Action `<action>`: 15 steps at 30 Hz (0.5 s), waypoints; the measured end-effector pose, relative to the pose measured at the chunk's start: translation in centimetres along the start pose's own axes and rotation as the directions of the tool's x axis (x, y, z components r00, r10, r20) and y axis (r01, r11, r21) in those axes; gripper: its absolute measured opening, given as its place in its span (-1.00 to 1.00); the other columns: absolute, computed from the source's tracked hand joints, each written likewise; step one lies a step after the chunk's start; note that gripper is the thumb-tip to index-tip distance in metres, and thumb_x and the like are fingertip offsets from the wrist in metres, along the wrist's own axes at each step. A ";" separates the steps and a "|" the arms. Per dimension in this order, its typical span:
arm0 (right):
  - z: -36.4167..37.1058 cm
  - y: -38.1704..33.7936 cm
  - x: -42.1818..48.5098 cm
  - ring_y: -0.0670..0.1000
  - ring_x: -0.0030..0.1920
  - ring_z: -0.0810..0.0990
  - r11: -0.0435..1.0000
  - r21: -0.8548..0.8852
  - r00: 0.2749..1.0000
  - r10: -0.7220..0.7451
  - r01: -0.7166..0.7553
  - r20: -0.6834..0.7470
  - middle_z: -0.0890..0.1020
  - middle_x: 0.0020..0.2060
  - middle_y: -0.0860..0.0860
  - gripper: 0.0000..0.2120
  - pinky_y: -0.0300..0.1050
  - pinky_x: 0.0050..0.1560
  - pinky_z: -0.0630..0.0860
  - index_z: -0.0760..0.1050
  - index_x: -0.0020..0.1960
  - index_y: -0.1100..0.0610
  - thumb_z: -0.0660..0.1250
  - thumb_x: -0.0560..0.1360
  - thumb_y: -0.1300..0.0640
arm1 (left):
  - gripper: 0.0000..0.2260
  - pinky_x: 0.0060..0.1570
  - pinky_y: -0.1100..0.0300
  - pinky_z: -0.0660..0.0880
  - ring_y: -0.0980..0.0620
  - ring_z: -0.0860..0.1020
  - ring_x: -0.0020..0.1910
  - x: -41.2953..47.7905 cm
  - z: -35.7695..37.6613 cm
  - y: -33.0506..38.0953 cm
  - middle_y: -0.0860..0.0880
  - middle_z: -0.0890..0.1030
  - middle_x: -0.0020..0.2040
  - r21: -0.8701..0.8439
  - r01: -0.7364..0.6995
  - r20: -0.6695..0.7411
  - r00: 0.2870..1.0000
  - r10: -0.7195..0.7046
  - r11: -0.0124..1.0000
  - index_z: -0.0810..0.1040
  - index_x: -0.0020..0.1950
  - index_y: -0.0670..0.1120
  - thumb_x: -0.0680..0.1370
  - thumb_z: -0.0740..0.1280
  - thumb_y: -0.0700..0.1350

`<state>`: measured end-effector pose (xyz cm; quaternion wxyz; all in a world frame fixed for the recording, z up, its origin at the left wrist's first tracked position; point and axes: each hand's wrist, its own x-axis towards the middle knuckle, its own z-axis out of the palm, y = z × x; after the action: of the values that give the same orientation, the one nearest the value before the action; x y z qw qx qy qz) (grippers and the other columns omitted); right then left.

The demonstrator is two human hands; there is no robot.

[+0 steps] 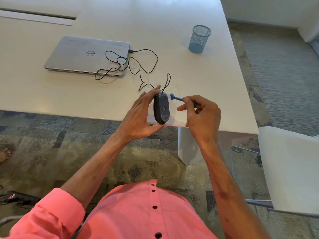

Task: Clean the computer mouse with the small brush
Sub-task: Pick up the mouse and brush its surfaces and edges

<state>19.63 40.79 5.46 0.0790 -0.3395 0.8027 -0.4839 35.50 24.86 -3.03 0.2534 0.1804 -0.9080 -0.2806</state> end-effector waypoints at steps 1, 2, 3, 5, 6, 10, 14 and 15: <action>0.1 0.0 -0.1 -0.02 -0.39 0.67 1.000 -0.011 1.000 0.006 -0.005 0.012 0.77 -0.23 -0.27 -0.84 0.20 -0.28 0.68 0.76 0.03 -0.08 0.41 0.70 -0.05 | 0.10 0.85 -0.08 0.04 -0.03 0.30 0.80 0.1 0.0 0.0 -0.05 0.19 0.86 -0.003 -0.002 0.003 1.000 0.002 1.000 0.16 0.80 -0.20 0.49 0.72 0.17; 0.2 0.0 -0.2 -0.02 -0.37 0.67 1.000 -0.009 0.999 0.003 -0.003 0.035 0.77 -0.24 -0.28 -0.84 0.18 -0.27 0.68 0.76 0.02 -0.09 0.41 0.70 -0.04 | 0.10 0.85 -0.09 0.06 -0.02 0.30 0.80 0.2 0.1 0.1 -0.04 0.19 0.86 -0.007 -0.002 0.005 1.000 0.002 1.000 0.17 0.80 -0.19 0.49 0.72 0.16; 0.3 -0.1 -0.3 -0.03 -0.36 0.68 1.000 -0.003 0.998 -0.006 0.006 0.060 0.77 -0.25 -0.28 -0.84 0.17 -0.26 0.67 0.76 0.01 -0.09 0.42 0.70 -0.03 | 0.09 0.84 -0.08 0.08 -0.02 0.31 0.79 0.3 0.1 0.1 -0.04 0.20 0.85 -0.012 0.003 0.005 1.000 -0.003 1.000 0.17 0.79 -0.19 0.49 0.72 0.16; 0.1 -0.3 -0.4 -0.02 -0.39 0.66 1.000 0.021 0.993 -0.025 0.023 0.117 0.77 -0.28 -0.24 -0.84 0.17 -0.25 0.67 0.78 -0.02 -0.05 0.44 0.69 0.02 | 0.09 0.81 -0.08 0.20 -0.03 0.36 0.77 0.4 0.0 0.1 -0.03 0.27 0.82 -0.025 0.033 0.001 0.999 -0.032 0.999 0.18 0.80 -0.16 0.48 0.72 0.17; -0.1 -0.4 -0.4 0.00 -0.43 0.66 0.998 0.051 0.988 -0.029 0.022 0.149 0.77 -0.30 -0.21 -0.83 0.18 -0.26 0.68 0.78 -0.04 -0.02 0.45 0.68 0.05 | 0.09 0.76 -0.10 0.29 -0.05 0.39 0.73 0.4 -0.1 0.0 -0.04 0.33 0.79 -0.032 0.054 0.000 0.999 -0.054 0.998 0.19 0.80 -0.14 0.46 0.72 0.17; -1.2 -0.5 0.0 0.16 -0.50 0.65 0.984 0.175 0.981 -0.011 -0.023 0.193 0.78 -0.34 -0.06 -0.82 0.16 -0.31 0.69 0.76 -0.06 0.08 0.45 0.69 0.12 | 0.08 0.64 -0.13 0.42 -0.08 0.44 0.65 0.6 0.0 0.1 -0.08 0.40 0.70 -0.026 0.079 -0.004 0.997 -0.080 0.997 0.22 0.78 -0.13 0.42 0.73 0.10; -1.7 -0.2 0.0 0.19 -0.51 0.61 0.958 0.271 0.985 0.048 -0.093 0.168 0.78 -0.32 0.02 -0.84 -0.04 -0.37 0.61 0.76 -0.01 0.17 0.45 0.69 0.15 | 0.12 0.49 -0.18 0.57 -0.10 0.43 0.62 1.1 0.2 -0.1 -0.11 0.33 0.67 -0.021 0.050 -0.021 0.998 -0.051 0.999 0.20 0.79 -0.15 0.41 0.76 0.08; -1.8 0.0 0.0 0.16 -0.52 0.60 0.949 0.294 0.984 0.065 -0.113 0.169 0.78 -0.31 0.04 -0.84 -0.12 -0.38 0.57 0.76 0.01 0.19 0.45 0.70 0.15 | 0.13 0.42 -0.15 0.63 -0.08 0.44 0.61 1.1 0.3 0.0 -0.11 0.31 0.65 -0.027 0.042 -0.024 0.999 -0.042 0.999 0.20 0.81 -0.13 0.41 0.76 0.07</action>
<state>18.80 42.06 6.43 0.2148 -0.3236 0.7249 -0.5689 34.44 24.39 -2.83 0.2611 0.1995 -0.8970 -0.2955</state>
